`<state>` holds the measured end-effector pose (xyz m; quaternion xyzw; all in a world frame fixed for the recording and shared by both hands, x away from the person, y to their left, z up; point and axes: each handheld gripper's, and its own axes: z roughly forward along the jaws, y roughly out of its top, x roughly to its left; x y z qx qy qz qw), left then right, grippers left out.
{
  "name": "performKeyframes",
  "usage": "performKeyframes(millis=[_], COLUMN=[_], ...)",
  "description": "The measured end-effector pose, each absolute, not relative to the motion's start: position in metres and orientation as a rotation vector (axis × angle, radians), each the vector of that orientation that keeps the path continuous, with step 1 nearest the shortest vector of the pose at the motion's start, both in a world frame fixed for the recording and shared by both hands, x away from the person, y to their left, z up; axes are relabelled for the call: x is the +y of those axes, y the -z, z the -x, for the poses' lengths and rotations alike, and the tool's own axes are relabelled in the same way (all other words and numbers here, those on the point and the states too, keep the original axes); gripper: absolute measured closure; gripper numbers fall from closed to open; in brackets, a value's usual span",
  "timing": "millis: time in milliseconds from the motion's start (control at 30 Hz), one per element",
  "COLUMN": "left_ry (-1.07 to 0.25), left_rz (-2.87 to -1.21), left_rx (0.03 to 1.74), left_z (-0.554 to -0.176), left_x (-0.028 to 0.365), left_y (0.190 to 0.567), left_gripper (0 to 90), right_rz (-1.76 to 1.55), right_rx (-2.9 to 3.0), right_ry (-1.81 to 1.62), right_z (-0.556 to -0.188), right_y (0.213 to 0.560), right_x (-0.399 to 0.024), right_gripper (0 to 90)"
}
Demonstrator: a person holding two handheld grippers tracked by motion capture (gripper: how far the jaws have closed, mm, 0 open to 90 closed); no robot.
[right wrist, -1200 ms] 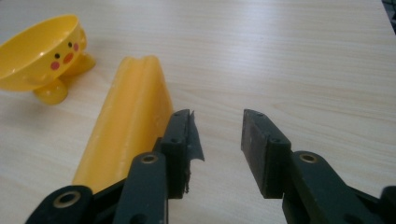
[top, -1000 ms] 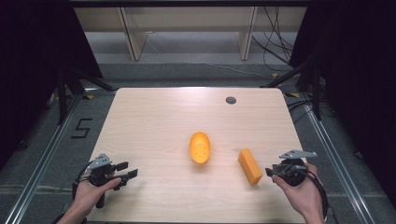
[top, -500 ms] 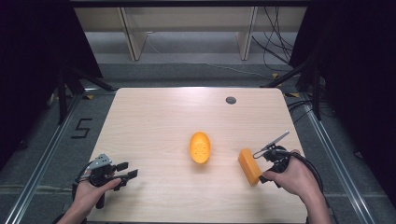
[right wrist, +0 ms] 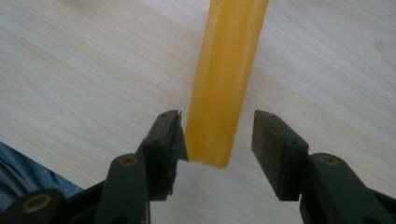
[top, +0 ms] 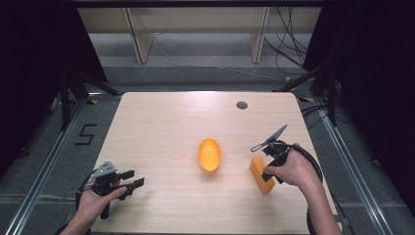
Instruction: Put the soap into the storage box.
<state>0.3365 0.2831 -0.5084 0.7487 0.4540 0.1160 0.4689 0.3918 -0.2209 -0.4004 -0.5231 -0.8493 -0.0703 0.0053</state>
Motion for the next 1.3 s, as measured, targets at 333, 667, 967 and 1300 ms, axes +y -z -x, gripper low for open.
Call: performKeyframes(millis=[333, 667, 967, 1300], left_ry=[-0.275, -0.272, -0.270, -0.282], left_rz=[-1.829, -1.831, -1.827, -1.838], left_rx=[1.110, 1.106, 1.111, 1.115], left_z=[-0.337, -0.337, -0.337, -0.336], left_x=[0.283, 0.283, 0.283, 0.283], left_y=[0.509, 0.509, 0.510, 0.509], left_gripper=[38.8, 38.8, 38.8, 38.9], right_rz=[1.684, 1.676, 1.689, 1.699], right_rx=[-2.648, -2.650, -2.652, -2.650], right_ry=[0.139, 0.101, 0.057, 0.005], right_z=[-0.408, -0.414, -0.420, -0.422], right_y=[0.410, 0.420, 0.431, 0.440], right_x=[-0.208, -0.203, -0.196, -0.195], right_gripper=[49.6, 48.2, 49.2, 57.5])
